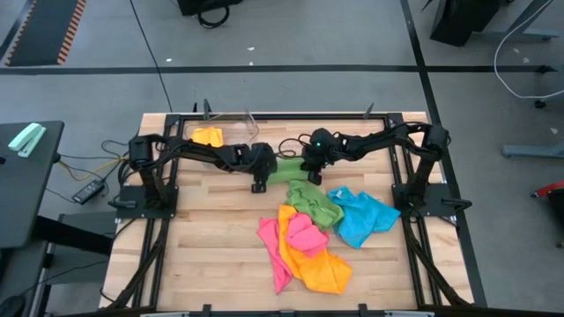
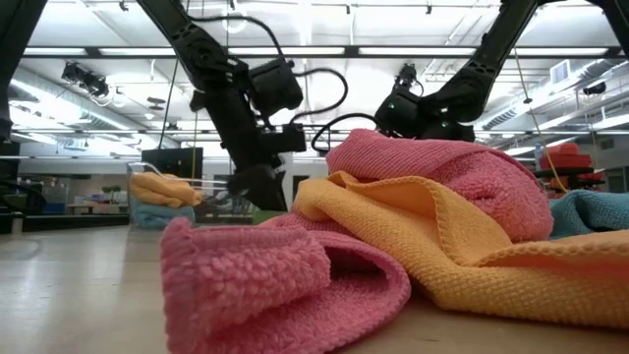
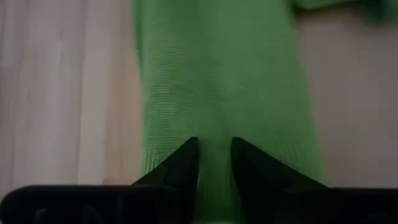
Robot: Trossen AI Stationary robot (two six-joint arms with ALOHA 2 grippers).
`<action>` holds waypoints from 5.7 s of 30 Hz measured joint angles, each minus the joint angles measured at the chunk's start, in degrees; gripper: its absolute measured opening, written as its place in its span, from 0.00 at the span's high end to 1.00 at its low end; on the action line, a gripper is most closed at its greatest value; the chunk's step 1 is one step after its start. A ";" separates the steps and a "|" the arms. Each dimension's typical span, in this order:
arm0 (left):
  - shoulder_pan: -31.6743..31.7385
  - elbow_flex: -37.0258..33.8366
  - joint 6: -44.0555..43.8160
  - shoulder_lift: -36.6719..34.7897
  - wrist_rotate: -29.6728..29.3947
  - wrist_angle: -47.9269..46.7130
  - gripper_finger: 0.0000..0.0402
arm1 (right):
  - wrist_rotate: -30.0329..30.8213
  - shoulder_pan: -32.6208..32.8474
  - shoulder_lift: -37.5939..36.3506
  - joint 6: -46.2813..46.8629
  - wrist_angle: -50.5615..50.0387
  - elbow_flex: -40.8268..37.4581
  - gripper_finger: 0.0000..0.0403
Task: Fold microfiber towels
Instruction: Fold the left green microfiber towel
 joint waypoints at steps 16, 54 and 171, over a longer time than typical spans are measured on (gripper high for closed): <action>-5.00 -0.02 0.96 -6.55 2.89 -1.78 0.70 | 0.07 -0.26 0.03 -0.08 -0.04 0.00 0.85; -9.06 -0.01 6.60 1.30 -15.47 -4.87 0.87 | 0.97 0.86 -2.51 3.04 -6.20 4.07 0.85; -9.92 -0.02 19.55 2.67 -12.87 -2.74 0.96 | 10.54 8.56 -15.76 3.00 -8.58 2.58 0.85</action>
